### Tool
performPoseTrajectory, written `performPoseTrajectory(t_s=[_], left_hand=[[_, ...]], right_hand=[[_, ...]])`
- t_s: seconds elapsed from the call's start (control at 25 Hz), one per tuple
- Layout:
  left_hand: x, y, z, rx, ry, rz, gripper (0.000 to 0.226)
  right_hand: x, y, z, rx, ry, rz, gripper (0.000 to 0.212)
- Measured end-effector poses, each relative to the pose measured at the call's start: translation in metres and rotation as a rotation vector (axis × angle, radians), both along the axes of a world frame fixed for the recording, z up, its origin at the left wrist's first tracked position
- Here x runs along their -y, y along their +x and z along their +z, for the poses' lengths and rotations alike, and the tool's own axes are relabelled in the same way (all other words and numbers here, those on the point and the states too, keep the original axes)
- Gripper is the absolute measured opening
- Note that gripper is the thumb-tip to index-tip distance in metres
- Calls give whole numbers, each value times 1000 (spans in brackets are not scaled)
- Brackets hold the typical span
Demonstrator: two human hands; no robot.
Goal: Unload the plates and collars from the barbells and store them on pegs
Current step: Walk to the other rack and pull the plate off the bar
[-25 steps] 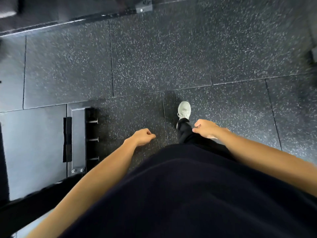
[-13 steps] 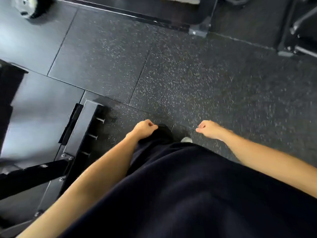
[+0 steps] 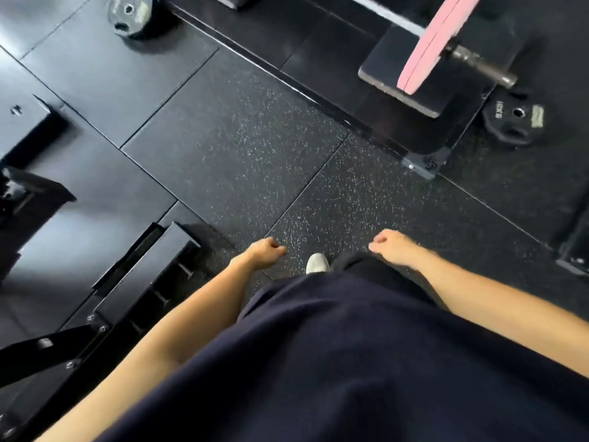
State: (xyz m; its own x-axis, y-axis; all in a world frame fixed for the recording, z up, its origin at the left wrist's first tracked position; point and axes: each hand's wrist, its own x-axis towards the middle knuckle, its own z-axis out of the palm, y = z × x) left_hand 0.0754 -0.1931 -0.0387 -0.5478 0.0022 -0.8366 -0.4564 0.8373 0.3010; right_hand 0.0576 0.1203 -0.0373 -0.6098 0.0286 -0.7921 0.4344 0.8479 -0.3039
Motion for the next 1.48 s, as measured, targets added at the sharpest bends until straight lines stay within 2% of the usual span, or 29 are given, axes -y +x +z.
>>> performPoseTrajectory(t_s=[0.12,0.24,0.4,0.52,0.72,0.88,0.96,1.08,1.16,1.28,1.48], left_hand=[[7,-77,9,-30,33,91,38],[16,-142,2,-31,80,252,34],[32,-215,-12,94,54,246,40],[71,-294,5,75,55,455,35],[135,-391,20,-124,10,819,37],[182,-452,9,-15,1,794,34],[220,-479,-4,46,50,763,36],[306,-535,-10,29,48,831,46],[377,-581,-1,65,32,810,40],[462,-639,9,22,4,833,31],[561,-736,12,-22,56,915,39]], right_hand=[[25,-95,5,-46,-31,45,18],[54,-182,-3,32,-40,196,25],[84,-299,-15,114,-56,410,27],[123,-413,-2,81,-77,451,19],[213,-560,13,65,-78,639,22],[303,-650,0,131,-65,774,26],[352,-686,-9,136,-48,848,27],[425,-751,-10,123,-39,874,28],[487,-801,-3,119,-34,867,27],[560,-864,9,60,-75,782,16],[673,-951,7,38,-110,773,21]])
